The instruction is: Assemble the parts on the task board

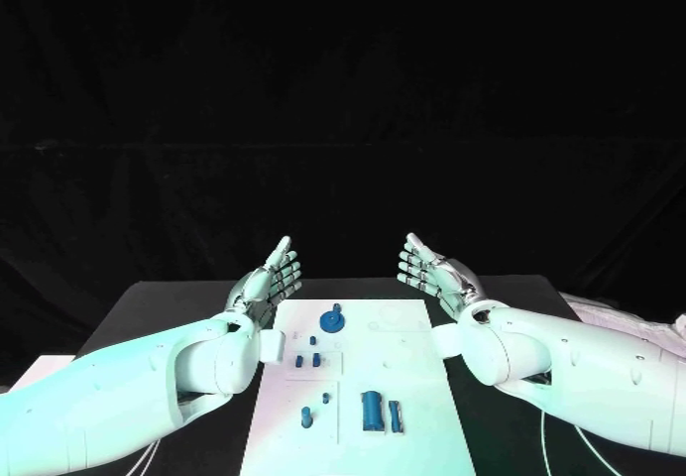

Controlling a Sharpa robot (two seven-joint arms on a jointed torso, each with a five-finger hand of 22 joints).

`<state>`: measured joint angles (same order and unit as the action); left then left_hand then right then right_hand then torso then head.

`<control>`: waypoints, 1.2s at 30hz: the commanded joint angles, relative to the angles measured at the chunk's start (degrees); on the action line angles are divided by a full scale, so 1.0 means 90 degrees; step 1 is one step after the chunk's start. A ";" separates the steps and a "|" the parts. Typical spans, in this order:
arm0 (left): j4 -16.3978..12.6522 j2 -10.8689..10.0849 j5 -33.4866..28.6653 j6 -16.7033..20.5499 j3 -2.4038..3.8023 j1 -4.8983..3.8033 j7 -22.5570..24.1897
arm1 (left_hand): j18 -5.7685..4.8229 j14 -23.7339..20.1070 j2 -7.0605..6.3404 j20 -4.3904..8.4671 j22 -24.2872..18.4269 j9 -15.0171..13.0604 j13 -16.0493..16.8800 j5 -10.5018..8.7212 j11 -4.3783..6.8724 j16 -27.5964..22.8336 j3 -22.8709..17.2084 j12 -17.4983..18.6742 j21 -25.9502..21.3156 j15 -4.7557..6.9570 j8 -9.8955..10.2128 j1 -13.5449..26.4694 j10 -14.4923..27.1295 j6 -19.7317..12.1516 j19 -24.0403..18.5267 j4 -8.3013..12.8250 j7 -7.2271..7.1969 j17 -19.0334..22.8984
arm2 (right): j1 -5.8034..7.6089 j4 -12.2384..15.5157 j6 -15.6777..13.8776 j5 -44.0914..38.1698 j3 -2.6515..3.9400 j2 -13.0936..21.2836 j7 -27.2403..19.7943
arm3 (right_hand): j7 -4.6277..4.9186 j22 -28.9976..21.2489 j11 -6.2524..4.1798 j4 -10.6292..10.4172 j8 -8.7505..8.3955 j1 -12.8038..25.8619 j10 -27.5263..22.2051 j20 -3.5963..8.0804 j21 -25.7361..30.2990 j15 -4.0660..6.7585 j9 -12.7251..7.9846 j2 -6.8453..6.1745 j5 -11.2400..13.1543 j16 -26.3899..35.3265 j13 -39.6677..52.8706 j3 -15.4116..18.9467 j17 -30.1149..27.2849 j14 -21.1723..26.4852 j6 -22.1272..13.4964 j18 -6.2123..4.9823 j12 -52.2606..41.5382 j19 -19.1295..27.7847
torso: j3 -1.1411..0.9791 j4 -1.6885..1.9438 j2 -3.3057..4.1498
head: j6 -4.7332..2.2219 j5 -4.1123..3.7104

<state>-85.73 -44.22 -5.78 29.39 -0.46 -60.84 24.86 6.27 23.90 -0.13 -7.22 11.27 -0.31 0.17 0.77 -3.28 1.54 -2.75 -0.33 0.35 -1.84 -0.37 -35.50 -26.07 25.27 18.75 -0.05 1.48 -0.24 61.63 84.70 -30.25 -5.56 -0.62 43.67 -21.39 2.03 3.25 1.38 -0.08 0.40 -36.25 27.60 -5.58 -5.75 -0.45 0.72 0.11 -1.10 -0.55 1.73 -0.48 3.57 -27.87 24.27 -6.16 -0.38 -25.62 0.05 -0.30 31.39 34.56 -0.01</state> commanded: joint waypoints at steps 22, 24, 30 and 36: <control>-0.0470 -0.0053 0.0642 0.1637 0.0052 0.0075 0.0548 | -0.0696 -0.1916 0.0015 0.0802 -0.1252 0.0035 -0.0019 -0.0085 0.0364 -0.0171 0.0305 0.0036 -0.0039 0.0205 0.0041 0.2841 0.2088 -0.2025 -0.1488 0.0005 -0.0165 0.0027 | -0.0164 0.0584 -0.1541 0.0618 0.0069 0.0113 -0.0934 | -0.0226 -0.0361 -0.0153 0.0009 -0.0045 0.2901 -0.2214 0.0620 0.0639 0.0050 -0.0080 -0.0012 0.0122 0.0061 -0.0192 0.0053 -0.0397 0.2233 -0.1947 0.0684 0.0042 0.2053 | -0.0005 0.0033 -0.0023 | -0.0021 0.0001; -0.0470 -0.0053 0.0642 0.1637 0.0052 0.0075 0.0548 | -0.0696 -0.1963 0.0015 0.0802 -0.1252 0.0035 -0.0019 -0.0085 0.0364 -0.0171 0.0305 0.0036 -0.0039 0.0205 0.0041 0.2916 0.2140 -0.2075 -0.1534 0.0005 -0.0165 0.0027 | -0.0164 0.0584 -0.1541 0.0618 0.0069 0.0113 -0.0934 | -0.0226 -0.0361 -0.0153 0.0009 -0.0045 0.2975 -0.2269 0.0620 0.0639 0.0050 -0.0080 -0.0012 0.0122 0.0061 -0.0192 0.0053 -0.0397 0.2296 -0.1996 0.0684 0.0042 0.2106 | -0.0005 0.0033 -0.0023 | -0.0021 0.0001; -0.0470 -0.0053 0.0642 0.1637 0.0052 0.0075 0.0548 | -0.0696 -0.2113 0.0015 0.0802 -0.1252 0.0035 -0.0019 -0.0085 0.0364 -0.0171 0.0305 0.0036 -0.0039 0.0205 0.0041 0.3142 0.2313 -0.2225 -0.1638 0.0005 -0.0165 0.0027 | -0.0164 0.0584 -0.1541 0.0618 0.0069 0.0113 -0.0934 | -0.0226 -0.0361 -0.0153 0.0009 -0.0045 0.3209 -0.2453 0.0620 0.0639 0.0050 -0.0080 -0.0012 0.0122 0.0061 -0.0192 0.0053 -0.0397 0.2471 -0.2146 0.0684 0.0042 0.2264 | -0.0005 0.0033 -0.0023 | -0.0021 0.0001; -0.0470 -0.0053 0.0642 0.1637 0.0052 0.0075 0.0548 | -0.0696 -0.2655 0.0015 0.0802 -0.1252 0.0035 -0.0019 -0.0085 0.0364 -0.0171 0.0305 0.0036 -0.0039 0.0205 0.0041 0.3308 0.2429 -0.2356 -0.2083 0.0005 -0.0165 0.0027 | -0.0164 0.0584 -0.1541 0.0618 0.0069 0.0113 -0.0934 | -0.0226 -0.0361 -0.0153 0.0009 -0.0045 0.4028 -0.3067 0.0620 0.0639 0.0050 -0.0080 -0.0012 0.0122 0.0061 -0.0192 0.0053 -0.0397 0.3097 -0.2697 0.0684 0.0042 0.2847 | -0.0005 0.0033 -0.0023 | -0.0021 0.0001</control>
<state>-89.79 -44.74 -0.68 43.89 -0.06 -60.15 28.68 0.87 4.91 -0.09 -0.08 0.26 -0.08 0.09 0.39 0.05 0.38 -0.32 -0.33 0.35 -0.01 -0.39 -8.00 -5.87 5.81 2.08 0.01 -0.02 -0.08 60.18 89.85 -44.16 0.27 -0.03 44.71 -28.87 0.00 0.07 -0.04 0.08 0.19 -0.92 0.46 0.04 -0.21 0.01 0.07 -0.03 -0.30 -0.23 0.07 -0.32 0.08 -0.47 0.22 -0.34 -0.39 -0.32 0.00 0.00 31.18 34.38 0.01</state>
